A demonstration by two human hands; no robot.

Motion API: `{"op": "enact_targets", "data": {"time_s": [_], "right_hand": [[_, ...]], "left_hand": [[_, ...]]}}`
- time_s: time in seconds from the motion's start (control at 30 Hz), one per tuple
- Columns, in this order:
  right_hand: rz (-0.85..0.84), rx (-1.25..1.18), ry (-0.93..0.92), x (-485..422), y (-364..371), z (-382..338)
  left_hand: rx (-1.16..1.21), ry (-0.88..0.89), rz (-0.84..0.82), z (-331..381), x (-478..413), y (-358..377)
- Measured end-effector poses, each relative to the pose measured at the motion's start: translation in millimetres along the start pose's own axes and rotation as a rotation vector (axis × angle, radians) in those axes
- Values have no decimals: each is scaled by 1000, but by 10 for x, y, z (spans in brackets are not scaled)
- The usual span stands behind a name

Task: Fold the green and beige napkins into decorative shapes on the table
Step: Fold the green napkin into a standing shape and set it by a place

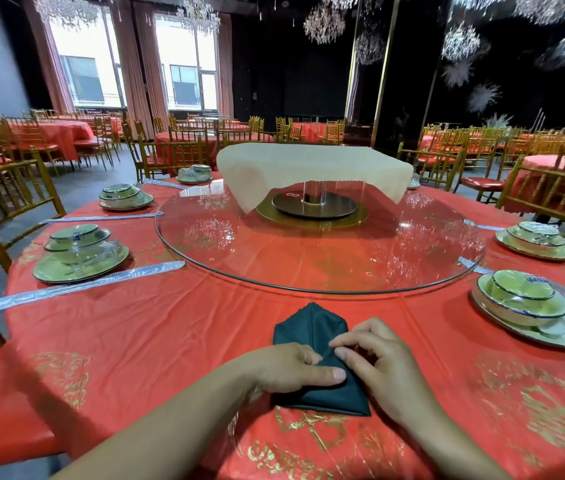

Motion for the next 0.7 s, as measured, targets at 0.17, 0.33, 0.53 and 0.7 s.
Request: {"op": "enact_targets", "data": {"time_s": [0.17,0.33,0.53,0.7], "right_hand": [[-2,89,58,85,-76,30],[-96,181,96,294,-72,82],[-123,143,98,390,-76,109],[-118,213,74,440,-39,154]], "left_hand": [[186,17,-40,-16,-13,47],[113,0,-14,27,-2,18],[58,15,-39,106,-43,-19],[235,56,-5,200,-111,-39]]}}
Point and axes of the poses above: each hand's wrist, its own x-axis away from the middle knuckle, its own y-axis out of the palm, z = x × y, the point moved 4 cm from there along -x, towards the middle knuckle, and after that the axes turned 2 degrees about y, right-handed, at the moved point
